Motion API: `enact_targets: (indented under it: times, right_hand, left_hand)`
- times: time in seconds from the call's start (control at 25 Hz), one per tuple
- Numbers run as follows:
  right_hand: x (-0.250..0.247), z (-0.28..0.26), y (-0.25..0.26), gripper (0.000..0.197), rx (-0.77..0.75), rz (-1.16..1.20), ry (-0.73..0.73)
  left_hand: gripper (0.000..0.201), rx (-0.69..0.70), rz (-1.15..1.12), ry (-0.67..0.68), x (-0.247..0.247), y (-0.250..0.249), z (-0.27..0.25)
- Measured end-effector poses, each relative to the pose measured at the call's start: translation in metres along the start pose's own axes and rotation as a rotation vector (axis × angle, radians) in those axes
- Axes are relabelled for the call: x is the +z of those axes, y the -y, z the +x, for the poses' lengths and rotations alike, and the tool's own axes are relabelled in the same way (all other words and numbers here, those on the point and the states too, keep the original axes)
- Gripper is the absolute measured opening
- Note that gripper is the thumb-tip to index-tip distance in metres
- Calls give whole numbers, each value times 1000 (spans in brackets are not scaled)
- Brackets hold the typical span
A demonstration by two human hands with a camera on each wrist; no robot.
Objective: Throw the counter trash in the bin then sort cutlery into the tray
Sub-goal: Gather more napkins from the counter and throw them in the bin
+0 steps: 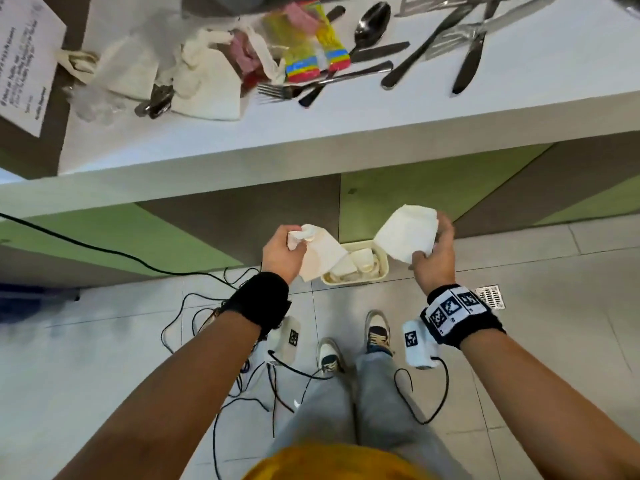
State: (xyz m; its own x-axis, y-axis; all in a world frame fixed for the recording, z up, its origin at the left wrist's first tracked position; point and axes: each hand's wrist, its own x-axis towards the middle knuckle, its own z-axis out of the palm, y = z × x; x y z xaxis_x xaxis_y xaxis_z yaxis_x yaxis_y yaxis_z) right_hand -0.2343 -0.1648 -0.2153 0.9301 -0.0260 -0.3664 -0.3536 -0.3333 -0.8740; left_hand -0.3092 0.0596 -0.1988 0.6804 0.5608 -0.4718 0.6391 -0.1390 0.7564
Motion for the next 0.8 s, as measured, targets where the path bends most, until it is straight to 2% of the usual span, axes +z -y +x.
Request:
enact_targets:
  times: [0.16,0.4,0.64,0.8]
  right_hand:
    - [27,35,-73,49,289,24,16]
    - [62,89,-192,41,537,-4,19]
    - [88,136,-263,46,636,44,35]
    - [108,169,-285,51,566,-112,104]
  left_hand:
    - [32,-81,159,12,33,43,43]
    - [37,-160,277,76,113,119,113]
    - [31,-290,294,153,175,180,175]
    - [32,-381,191,88,200,208,206]
